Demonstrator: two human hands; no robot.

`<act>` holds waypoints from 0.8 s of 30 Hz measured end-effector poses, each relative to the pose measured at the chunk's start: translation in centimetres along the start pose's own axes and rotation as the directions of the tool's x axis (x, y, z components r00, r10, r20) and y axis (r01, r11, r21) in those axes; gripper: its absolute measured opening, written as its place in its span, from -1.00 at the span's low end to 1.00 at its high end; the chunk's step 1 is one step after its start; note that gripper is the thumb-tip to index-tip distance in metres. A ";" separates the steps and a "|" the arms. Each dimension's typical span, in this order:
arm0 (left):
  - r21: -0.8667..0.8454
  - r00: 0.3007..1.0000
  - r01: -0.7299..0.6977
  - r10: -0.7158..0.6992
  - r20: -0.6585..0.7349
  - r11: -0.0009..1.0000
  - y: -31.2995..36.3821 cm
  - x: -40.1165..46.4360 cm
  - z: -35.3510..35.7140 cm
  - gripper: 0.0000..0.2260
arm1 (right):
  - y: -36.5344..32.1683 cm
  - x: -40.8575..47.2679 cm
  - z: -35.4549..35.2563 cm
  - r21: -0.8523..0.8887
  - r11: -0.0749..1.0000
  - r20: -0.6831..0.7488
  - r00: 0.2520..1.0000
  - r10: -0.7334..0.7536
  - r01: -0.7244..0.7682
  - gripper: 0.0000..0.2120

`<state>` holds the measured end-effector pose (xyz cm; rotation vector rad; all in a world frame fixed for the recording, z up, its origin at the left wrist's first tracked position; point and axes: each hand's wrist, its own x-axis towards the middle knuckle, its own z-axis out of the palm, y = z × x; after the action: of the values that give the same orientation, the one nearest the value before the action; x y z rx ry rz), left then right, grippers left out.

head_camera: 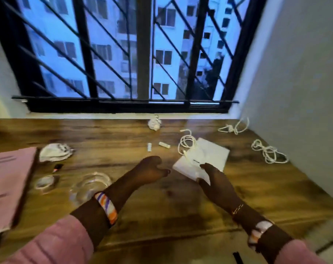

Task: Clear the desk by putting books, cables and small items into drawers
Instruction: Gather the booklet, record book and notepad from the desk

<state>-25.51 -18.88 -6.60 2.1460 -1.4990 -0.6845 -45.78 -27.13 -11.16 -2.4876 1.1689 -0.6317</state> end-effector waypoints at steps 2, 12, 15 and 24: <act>-0.020 0.999 -0.034 0.034 0.019 0.999 1.6 1.8 2.4 -0.55 | 3.1 -0.7 0.1 -0.114 0.993 0.025 0.999 0.020 -0.017 -0.51; 0.177 0.986 0.161 -0.149 -0.076 0.971 4.5 8.5 7.9 -0.62 | 7.3 -1.1 1.8 0.047 0.996 -0.020 0.997 0.071 -0.070 -0.52; -0.364 0.952 0.293 -0.304 0.029 0.884 5.3 9.1 7.9 -0.70 | 7.1 -1.3 1.4 0.274 0.946 -0.039 0.981 0.191 -0.174 -0.49; -0.828 0.845 0.529 -0.209 0.493 0.184 6.5 4.9 6.5 -0.91 | 6.8 -1.2 -0.4 0.890 0.432 -0.159 0.787 0.596 -0.147 -0.70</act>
<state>-32.78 -26.07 -8.49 1.3550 -0.2541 -1.6145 -51.09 -30.38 -14.22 -1.1736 1.1159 -1.3109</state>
